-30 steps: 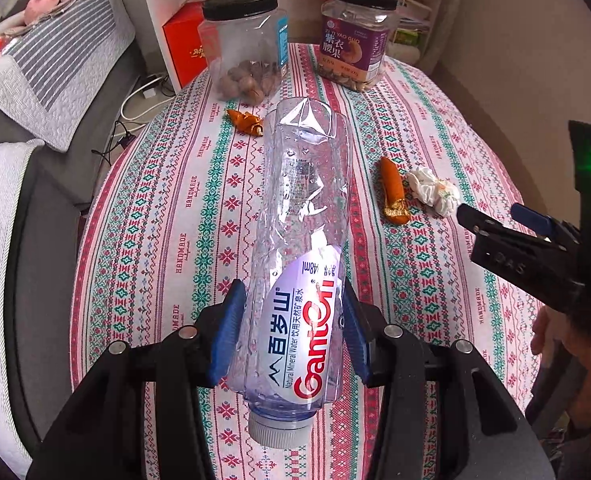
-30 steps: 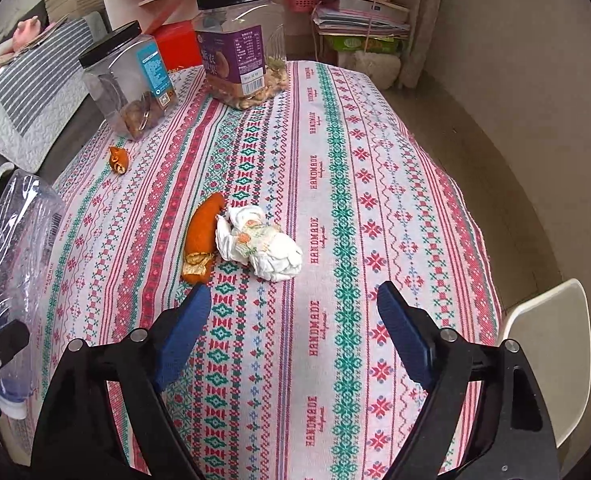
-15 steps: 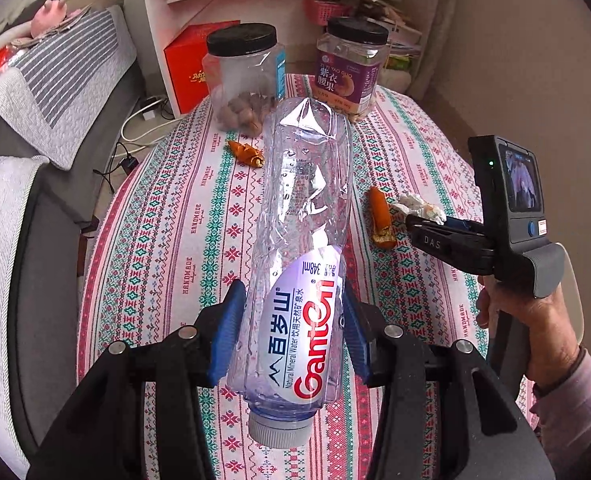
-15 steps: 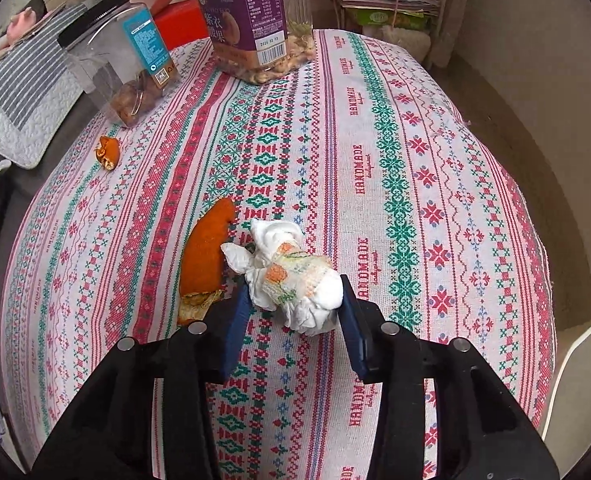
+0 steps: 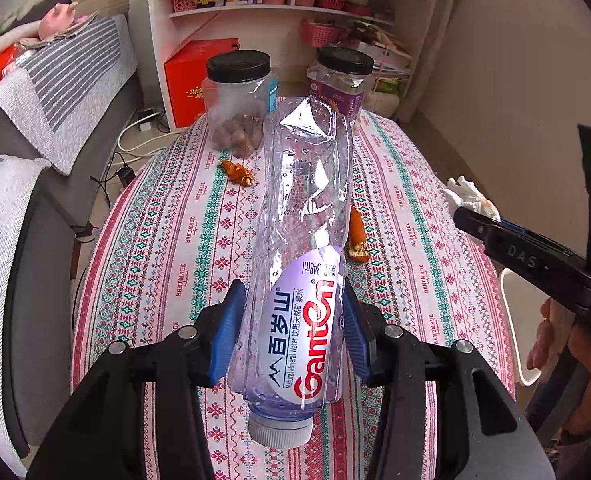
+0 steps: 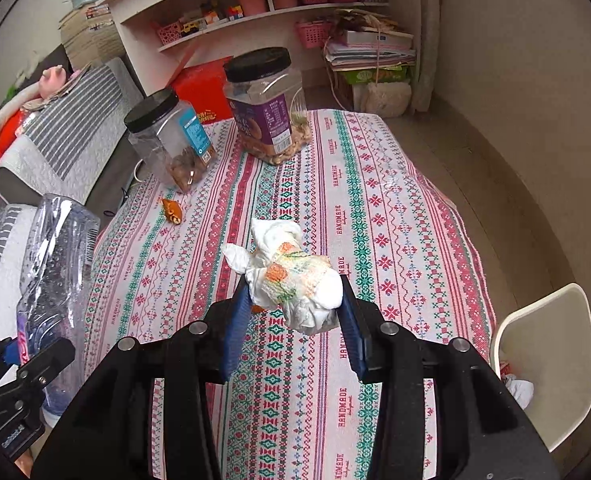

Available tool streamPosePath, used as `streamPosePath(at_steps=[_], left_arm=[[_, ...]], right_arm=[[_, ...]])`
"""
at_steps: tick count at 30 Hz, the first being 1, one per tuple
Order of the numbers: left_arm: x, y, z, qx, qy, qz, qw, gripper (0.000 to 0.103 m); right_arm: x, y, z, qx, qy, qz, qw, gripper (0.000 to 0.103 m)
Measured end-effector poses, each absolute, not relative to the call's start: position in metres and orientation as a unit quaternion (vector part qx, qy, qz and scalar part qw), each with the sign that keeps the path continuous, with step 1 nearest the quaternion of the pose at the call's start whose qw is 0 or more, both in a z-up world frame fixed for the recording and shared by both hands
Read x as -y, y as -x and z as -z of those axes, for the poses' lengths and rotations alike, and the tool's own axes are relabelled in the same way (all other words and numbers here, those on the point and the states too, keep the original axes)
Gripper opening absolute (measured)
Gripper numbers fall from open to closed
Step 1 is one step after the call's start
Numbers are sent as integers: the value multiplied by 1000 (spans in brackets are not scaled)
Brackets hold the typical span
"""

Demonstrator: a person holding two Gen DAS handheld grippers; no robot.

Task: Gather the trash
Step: 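Carry the white tissue over the bin and release it with the right gripper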

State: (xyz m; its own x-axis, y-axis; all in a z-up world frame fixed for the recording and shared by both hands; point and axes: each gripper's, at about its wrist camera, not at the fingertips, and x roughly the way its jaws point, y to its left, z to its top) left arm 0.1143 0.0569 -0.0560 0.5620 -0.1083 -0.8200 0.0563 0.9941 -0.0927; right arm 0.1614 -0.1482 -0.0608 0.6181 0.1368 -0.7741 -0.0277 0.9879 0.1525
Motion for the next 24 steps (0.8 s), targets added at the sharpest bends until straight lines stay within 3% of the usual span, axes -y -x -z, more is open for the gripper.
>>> streamPosePath(at_steps=[24], left_arm=[[34, -101, 55, -441, -13, 93, 892, 47]], right_arm=[[238, -70, 30, -341, -47, 48, 938, 40]])
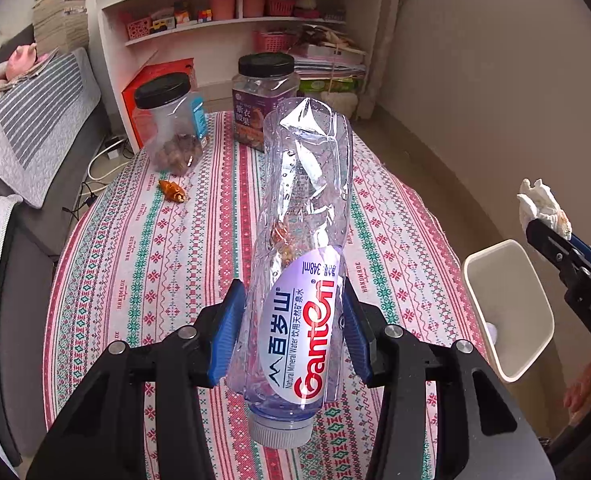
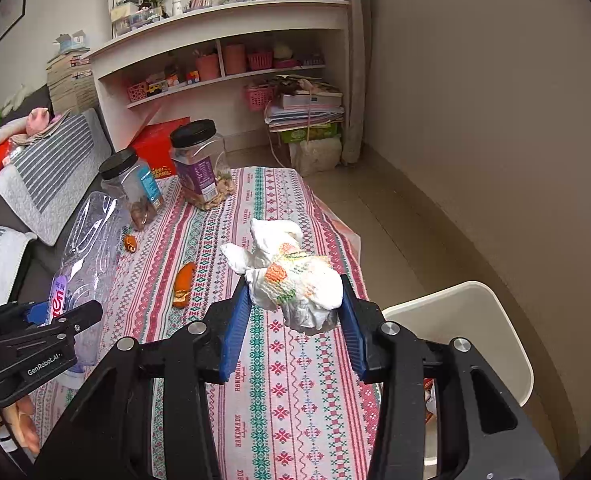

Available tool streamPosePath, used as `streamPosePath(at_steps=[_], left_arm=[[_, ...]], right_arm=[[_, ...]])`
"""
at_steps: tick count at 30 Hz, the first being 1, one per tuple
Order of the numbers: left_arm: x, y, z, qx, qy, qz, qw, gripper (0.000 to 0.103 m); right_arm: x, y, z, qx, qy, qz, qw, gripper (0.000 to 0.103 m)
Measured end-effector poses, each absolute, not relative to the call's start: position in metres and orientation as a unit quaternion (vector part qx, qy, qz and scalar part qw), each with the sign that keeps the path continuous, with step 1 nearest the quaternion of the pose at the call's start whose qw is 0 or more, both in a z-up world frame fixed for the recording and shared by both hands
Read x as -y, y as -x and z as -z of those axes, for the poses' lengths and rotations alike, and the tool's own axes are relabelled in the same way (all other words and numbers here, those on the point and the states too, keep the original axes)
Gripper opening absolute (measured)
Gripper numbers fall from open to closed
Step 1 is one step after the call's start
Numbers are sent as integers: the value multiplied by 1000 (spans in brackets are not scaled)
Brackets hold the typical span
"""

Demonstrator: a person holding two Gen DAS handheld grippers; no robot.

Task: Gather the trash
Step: 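Carry the white tissue over the bin and release it with the right gripper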

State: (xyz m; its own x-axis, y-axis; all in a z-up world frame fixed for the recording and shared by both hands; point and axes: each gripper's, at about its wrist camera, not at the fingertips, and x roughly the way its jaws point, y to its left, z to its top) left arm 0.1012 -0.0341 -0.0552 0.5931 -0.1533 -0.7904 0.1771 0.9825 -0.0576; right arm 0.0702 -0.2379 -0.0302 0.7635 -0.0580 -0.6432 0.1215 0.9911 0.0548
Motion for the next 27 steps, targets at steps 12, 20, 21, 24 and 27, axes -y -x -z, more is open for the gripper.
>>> streamPosePath(at_steps=[12, 20, 21, 24, 27], left_arm=[[88, -87, 62, -430, -58, 132, 891, 47], [119, -80, 66, -425, -74, 154, 889, 47], [122, -79, 66, -425, -76, 157, 888, 47], [133, -76, 68, -424, -82, 166, 886, 47], [147, -73, 70, -424, -85, 177, 884, 47]], right_arm=[[289, -48, 32, -342, -51, 117, 931, 41], [330, -38, 39, -356, -74, 167, 916, 41], [335, -37, 40, -358, -77, 172, 915, 41], [351, -32, 42, -361, -91, 186, 909, 46], [364, -24, 43, -360, -106, 207, 904, 56]])
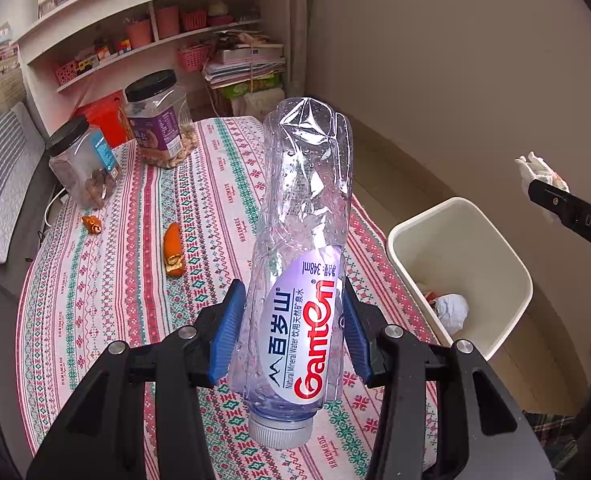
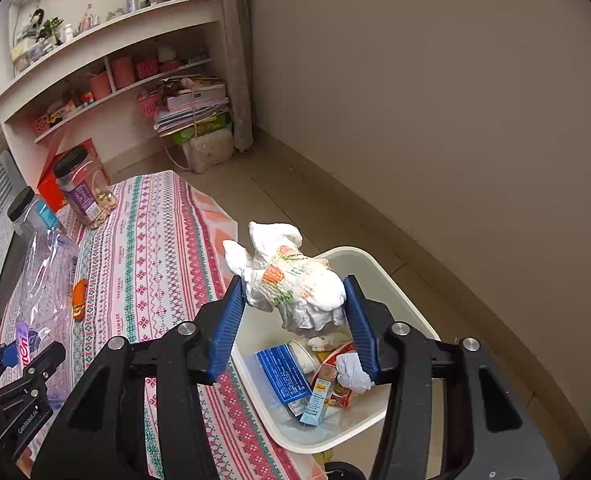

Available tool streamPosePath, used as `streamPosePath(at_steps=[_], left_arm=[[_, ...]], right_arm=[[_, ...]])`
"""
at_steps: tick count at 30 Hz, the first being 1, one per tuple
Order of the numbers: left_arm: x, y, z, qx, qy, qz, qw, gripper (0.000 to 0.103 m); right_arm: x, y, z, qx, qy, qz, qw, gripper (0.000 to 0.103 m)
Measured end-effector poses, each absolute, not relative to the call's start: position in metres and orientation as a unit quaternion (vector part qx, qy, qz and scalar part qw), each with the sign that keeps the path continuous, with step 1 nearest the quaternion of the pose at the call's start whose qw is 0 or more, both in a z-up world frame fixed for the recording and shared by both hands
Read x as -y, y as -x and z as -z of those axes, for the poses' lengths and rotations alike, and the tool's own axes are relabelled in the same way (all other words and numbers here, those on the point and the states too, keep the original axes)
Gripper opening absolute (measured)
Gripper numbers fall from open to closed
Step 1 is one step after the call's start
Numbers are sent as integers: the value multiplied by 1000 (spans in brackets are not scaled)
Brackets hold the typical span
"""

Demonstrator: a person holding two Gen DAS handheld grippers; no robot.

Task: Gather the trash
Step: 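Carry the white tissue over the bin and release it with the right gripper, then lower the water bottle into the bin and open the left gripper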

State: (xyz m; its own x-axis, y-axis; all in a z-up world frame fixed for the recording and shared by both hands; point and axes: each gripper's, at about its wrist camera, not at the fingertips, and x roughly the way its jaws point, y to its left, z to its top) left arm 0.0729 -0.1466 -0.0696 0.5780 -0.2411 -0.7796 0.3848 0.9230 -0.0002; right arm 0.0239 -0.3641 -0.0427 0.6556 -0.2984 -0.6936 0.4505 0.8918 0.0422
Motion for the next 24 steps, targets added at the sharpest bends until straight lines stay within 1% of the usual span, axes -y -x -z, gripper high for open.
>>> streamPosePath(at_steps=[1, 2, 3, 7, 15, 19, 24], left_arm=[[152, -72, 70, -424, -86, 181, 883, 47], [157, -70, 71, -424, -87, 185, 882, 47], [162, -68, 71, -424, -88, 189, 881, 47], [186, -62, 73, -421, -92, 209, 878, 47], [242, -49, 76, -426, -95, 253, 863, 47], [276, -42, 78, -429, -98, 272, 856, 47], [311, -40, 78, -445, -71, 301, 841, 47]], right_arm=[[369, -21, 42, -358, -110, 213, 902, 58], [373, -19, 42, -355, -114, 221, 901, 64], [378, -16, 41, -352, -118, 228, 900, 67], [397, -4, 40, -343, -134, 247, 896, 73], [429, 16, 33, -320, -169, 275, 891, 78], [446, 32, 23, -293, -185, 291, 892, 79], [465, 55, 12, -256, -205, 320, 889, 80]])
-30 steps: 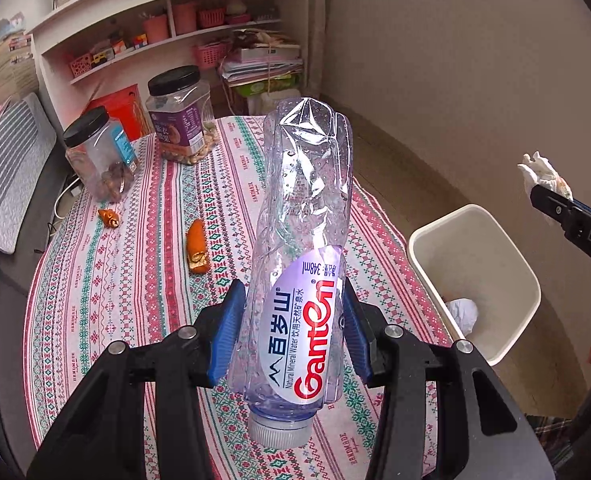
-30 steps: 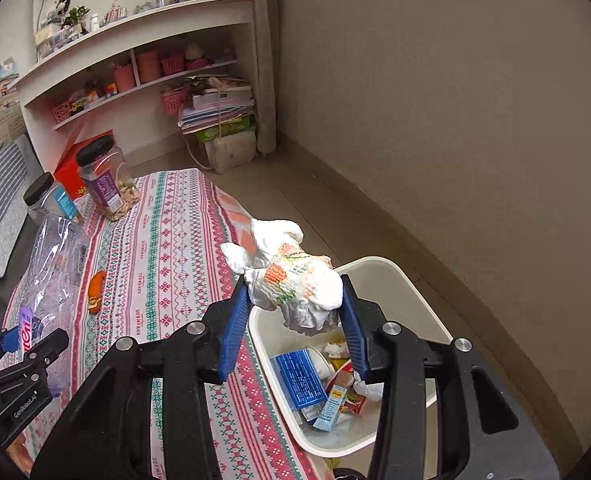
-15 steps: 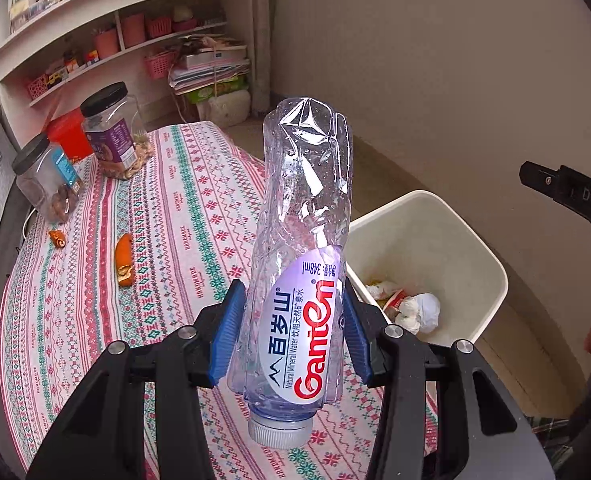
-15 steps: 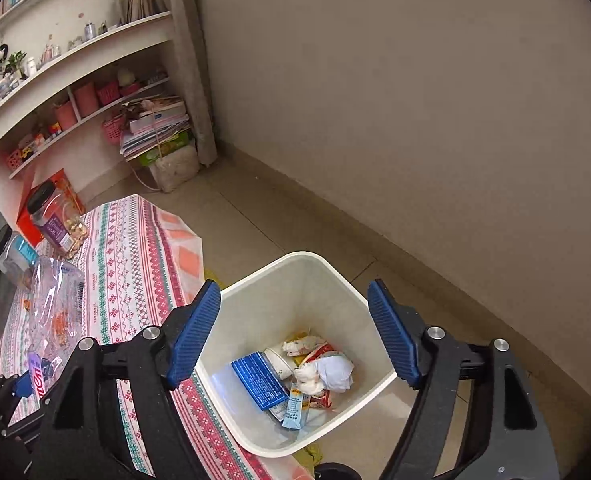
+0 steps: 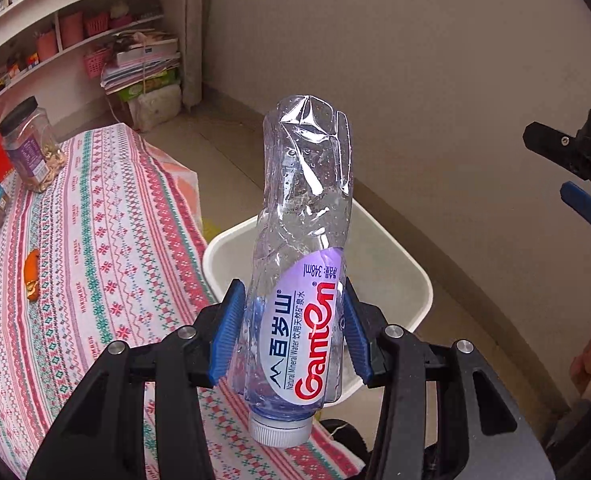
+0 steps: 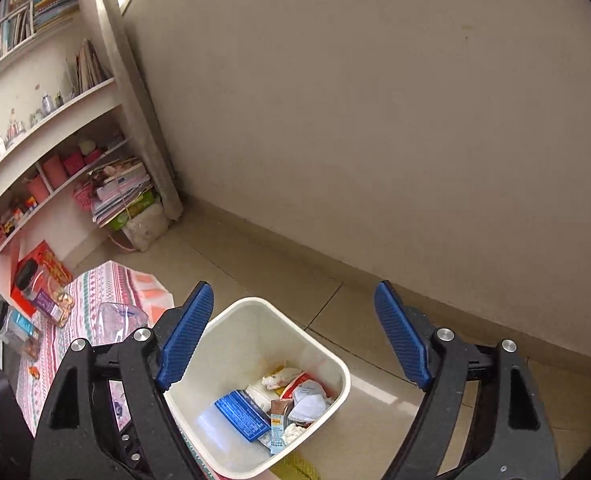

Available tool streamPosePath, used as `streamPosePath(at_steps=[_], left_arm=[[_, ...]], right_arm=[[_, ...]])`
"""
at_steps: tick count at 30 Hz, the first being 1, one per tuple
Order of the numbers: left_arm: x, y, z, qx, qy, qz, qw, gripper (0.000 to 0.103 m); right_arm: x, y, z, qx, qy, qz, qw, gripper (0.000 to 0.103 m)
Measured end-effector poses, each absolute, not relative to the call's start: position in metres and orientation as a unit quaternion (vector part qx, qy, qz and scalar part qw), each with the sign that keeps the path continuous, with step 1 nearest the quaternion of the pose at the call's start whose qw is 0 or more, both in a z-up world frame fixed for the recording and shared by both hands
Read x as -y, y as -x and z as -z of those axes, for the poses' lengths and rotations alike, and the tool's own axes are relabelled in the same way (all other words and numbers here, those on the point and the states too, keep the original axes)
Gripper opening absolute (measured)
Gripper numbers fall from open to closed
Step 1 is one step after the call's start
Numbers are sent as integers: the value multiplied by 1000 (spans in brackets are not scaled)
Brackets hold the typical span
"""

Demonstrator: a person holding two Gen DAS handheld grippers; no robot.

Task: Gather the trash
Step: 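Lower the water bottle into the bin and open the left gripper, then move both grippers back over the table toward the orange wrappers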

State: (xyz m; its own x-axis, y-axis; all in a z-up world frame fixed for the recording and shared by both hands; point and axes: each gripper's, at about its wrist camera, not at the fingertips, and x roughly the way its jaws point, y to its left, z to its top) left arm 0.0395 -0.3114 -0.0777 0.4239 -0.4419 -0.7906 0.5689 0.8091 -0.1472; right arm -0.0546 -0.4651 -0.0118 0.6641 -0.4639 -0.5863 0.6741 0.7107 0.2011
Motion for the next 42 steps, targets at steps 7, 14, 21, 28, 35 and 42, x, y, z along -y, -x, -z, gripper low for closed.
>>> streamPosePath(at_steps=[7, 14, 21, 28, 35, 42], left_arm=[[324, -43, 71, -452, -50, 314, 833, 59], [277, -67, 84, -460, -71, 251, 849, 63], [198, -119, 109, -483, -49, 152, 861, 64], [96, -184, 137, -494, -29, 16, 869, 64], [-3, -262, 152, -486, -25, -109, 867, 64], [-57, -322, 176, -491, -17, -155, 857, 64]], right_arm=[[472, 61, 12, -250, -215, 329, 885, 84], [436, 36, 14, -278, -177, 295, 897, 96], [377, -10, 27, -341, -118, 228, 904, 96], [316, -47, 37, -378, -74, 161, 909, 96], [271, -78, 43, -395, -54, 113, 910, 96], [238, -101, 56, -426, -40, 81, 900, 96]])
